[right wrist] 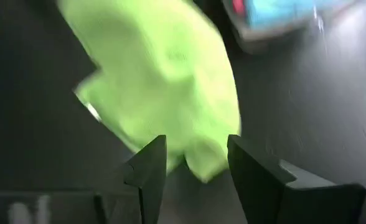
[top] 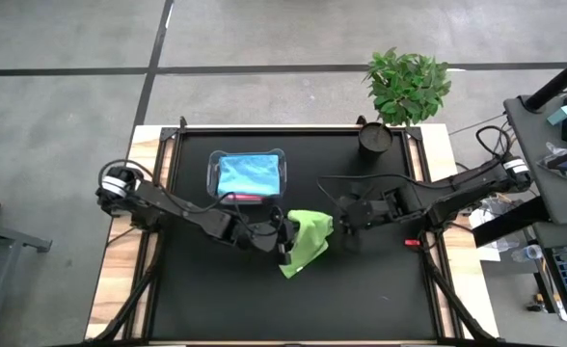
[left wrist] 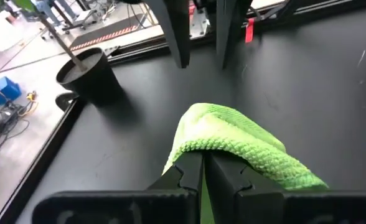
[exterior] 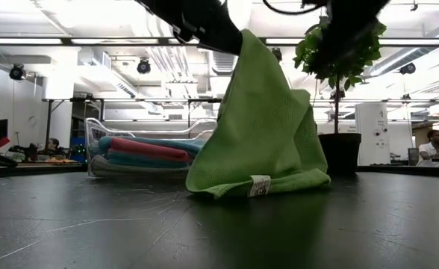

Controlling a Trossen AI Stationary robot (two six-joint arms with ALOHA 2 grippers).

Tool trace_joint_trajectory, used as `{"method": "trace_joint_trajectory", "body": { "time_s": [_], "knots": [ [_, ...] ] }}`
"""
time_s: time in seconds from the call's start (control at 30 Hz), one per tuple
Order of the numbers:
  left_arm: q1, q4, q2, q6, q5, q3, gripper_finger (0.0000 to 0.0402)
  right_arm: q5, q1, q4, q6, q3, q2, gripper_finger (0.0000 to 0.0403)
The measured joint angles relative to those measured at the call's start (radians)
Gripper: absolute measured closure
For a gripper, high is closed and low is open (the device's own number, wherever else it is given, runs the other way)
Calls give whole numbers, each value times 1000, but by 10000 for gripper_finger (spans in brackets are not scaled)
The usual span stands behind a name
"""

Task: Fold microfiber towels
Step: Fold the green microfiber cloth

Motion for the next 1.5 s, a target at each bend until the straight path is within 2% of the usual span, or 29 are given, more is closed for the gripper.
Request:
{"method": "trace_joint_trajectory", "body": {
  "time_s": [0.23,0.37,0.53,0.77,1.03,1.17,1.3,1.4,1.5],
  "knots": [
    [33,18,17,-52,-22,0,401,1,43,262,-125,-20,28,241],
    [43,-4,17,-36,-25,-1,401,1,104,277,-217,-44,70,241],
    [53,-69,17,1,-24,-4,401,2,151,365,-235,-99,178,247],
    [78,-66,16,63,-25,-4,401,0,154,447,-242,-128,377,265],
    [85,-66,15,90,-24,-5,401,46,141,497,-226,-106,503,283],
    [84,-66,14,80,-24,-6,402,45,138,498,-214,-100,522,310],
    [83,-67,14,33,-23,-13,402,34,139,500,-248,-100,523,377],
    [83,-68,10,6,-23,-16,395,33,138,497,-294,-99,514,390],
    [83,-95,6,-23,-23,-16,370,39,136,484,-330,-101,480,394]
  ]
}}
